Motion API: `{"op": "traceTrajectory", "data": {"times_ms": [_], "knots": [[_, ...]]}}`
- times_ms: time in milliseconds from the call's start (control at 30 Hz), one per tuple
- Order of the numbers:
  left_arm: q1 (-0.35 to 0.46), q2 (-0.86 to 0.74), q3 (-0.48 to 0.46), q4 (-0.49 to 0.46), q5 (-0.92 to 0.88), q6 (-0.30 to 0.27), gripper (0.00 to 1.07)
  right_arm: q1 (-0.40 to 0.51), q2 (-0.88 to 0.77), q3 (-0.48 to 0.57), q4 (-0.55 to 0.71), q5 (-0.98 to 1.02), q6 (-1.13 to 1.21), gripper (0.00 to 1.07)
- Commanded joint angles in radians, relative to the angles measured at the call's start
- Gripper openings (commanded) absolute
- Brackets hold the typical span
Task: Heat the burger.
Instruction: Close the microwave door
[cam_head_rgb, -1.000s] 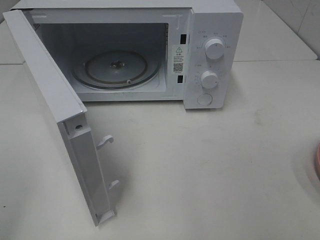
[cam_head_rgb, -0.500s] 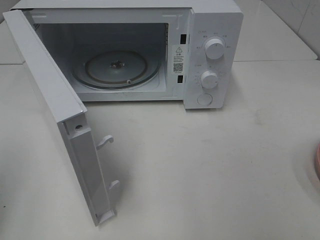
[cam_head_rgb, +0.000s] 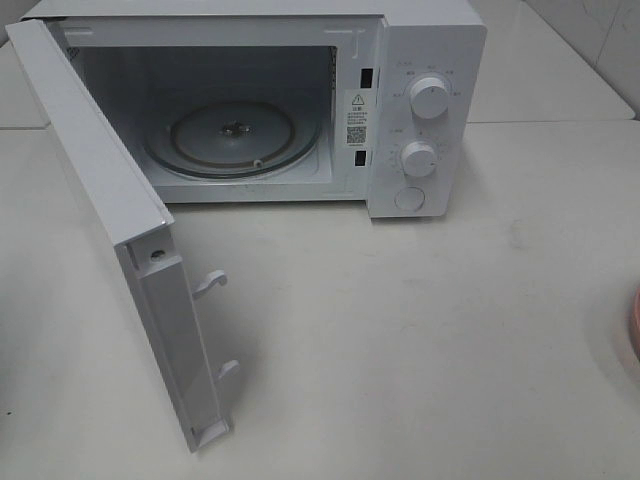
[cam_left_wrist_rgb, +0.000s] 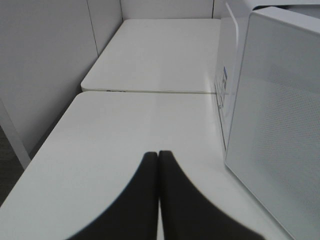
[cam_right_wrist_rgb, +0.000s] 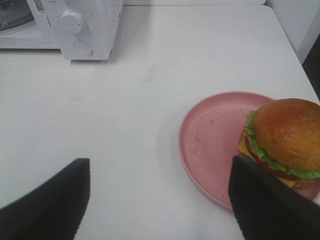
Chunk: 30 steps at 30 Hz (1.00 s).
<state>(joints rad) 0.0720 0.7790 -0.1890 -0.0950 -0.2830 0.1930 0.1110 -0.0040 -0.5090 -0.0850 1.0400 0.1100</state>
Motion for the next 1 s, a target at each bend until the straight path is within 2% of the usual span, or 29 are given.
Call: {"op": "traceTrajectory", "data": {"times_ms": [33, 100, 133, 167, 200, 267, 300, 333, 367, 400, 433, 467, 533, 567, 600, 800, 867, 900, 967, 1000], "knots": [[0.000, 0.122, 0.003, 0.022, -0.177, -0.023, 0.00, -0.004, -0.027, 0.002, -0.006, -0.001, -0.011, 0.75], [0.000, 0.147, 0.003, 0.037, -0.198, -0.043, 0.00, -0.004, -0.027, 0.002, -0.006, -0.001, -0.011, 0.75], [0.000, 0.200, 0.003, 0.069, -0.241, -0.090, 0.00, -0.004, -0.027, 0.002, -0.006, -0.001, -0.011, 0.75], [0.000, 0.200, 0.003, 0.069, -0.241, -0.090, 0.00, -0.004, -0.027, 0.002, -0.006, -0.001, -0.011, 0.75], [0.000, 0.255, -0.001, 0.111, -0.270, -0.146, 0.00, -0.004, -0.027, 0.002, -0.006, -0.001, -0.011, 0.75], [0.000, 0.280, -0.005, 0.134, -0.276, -0.167, 0.00, -0.004, -0.027, 0.002, -0.006, -0.001, -0.011, 0.75], [0.000, 0.327, -0.017, 0.205, -0.302, -0.223, 0.00, -0.004, -0.027, 0.002, -0.006, -0.001, -0.011, 0.75], [0.000, 0.327, -0.017, 0.205, -0.302, -0.223, 0.00, -0.004, -0.027, 0.002, -0.006, -0.001, -0.011, 0.75], [0.000, 0.364, -0.029, 0.285, -0.337, -0.274, 0.00, -0.004, -0.027, 0.002, -0.006, -0.001, -0.011, 0.75], [0.000, 0.380, -0.032, 0.316, -0.359, -0.299, 0.00, -0.004, -0.027, 0.002, -0.006, -0.001, -0.011, 0.75], [0.000, 0.380, -0.032, 0.316, -0.359, -0.299, 0.00, -0.004, -0.027, 0.002, -0.006, -0.001, -0.011, 0.75], [0.000, 0.422, -0.041, 0.376, -0.401, -0.341, 0.00, -0.004, -0.027, 0.002, -0.006, -0.001, -0.011, 0.75], [0.000, 0.444, -0.043, 0.407, -0.429, -0.359, 0.00, -0.004, -0.027, 0.002, -0.006, -0.001, -0.011, 0.75], [0.000, 0.485, -0.049, 0.458, -0.484, -0.382, 0.00, -0.004, -0.027, 0.002, -0.006, -0.001, -0.011, 0.75], [0.000, 0.530, -0.051, 0.504, -0.541, -0.393, 0.00, -0.004, -0.027, 0.002, -0.006, -0.001, -0.011, 0.75], [-0.007, 0.620, -0.052, 0.552, -0.658, -0.409, 0.00, -0.004, -0.027, 0.002, -0.006, -0.001, -0.011, 0.75], [-0.056, 0.679, -0.065, 0.549, -0.680, -0.397, 0.00, -0.004, -0.027, 0.002, -0.006, -0.001, -0.011, 0.75], [-0.056, 0.679, -0.065, 0.549, -0.680, -0.397, 0.00, -0.004, -0.027, 0.002, -0.006, -0.001, -0.011, 0.75], [-0.154, 0.740, -0.097, 0.511, -0.681, -0.346, 0.00, -0.004, -0.027, 0.002, -0.006, -0.001, -0.011, 0.75], [-0.154, 0.740, -0.097, 0.511, -0.681, -0.346, 0.00, -0.004, -0.027, 0.002, -0.006, -0.001, -0.011, 0.75]]}}
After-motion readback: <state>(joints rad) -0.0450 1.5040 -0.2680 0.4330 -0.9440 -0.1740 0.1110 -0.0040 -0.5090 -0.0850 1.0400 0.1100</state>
